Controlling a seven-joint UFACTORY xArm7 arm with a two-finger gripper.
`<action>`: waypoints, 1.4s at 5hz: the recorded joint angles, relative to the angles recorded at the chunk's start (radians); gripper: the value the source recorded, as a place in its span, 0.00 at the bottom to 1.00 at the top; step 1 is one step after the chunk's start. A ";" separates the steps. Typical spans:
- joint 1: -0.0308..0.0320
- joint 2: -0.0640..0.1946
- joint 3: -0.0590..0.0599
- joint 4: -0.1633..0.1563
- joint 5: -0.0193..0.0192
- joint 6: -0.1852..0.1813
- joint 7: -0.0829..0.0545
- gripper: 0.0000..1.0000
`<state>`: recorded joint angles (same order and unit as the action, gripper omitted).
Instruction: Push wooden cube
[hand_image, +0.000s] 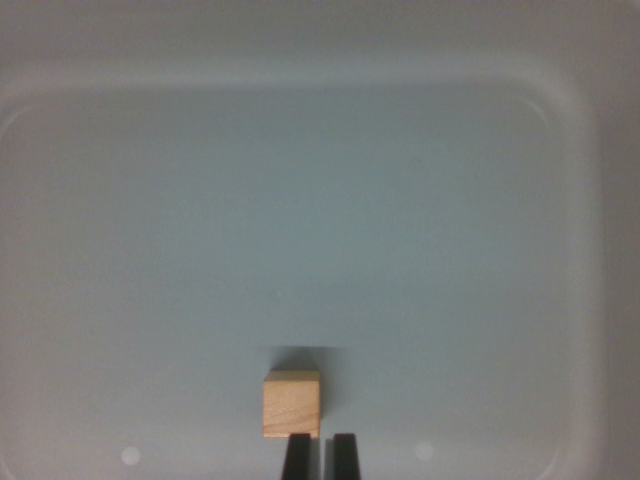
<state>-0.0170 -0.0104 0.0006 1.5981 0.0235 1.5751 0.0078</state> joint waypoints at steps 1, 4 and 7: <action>0.0002 0.000 0.001 -0.007 -0.0006 -0.006 0.001 0.00; 0.0006 0.000 0.001 -0.019 -0.0016 -0.017 0.002 0.00; 0.0018 0.000 0.004 -0.057 -0.0049 -0.051 0.007 0.00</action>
<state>-0.0152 -0.0105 0.0047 1.5415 0.0186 1.5242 0.0151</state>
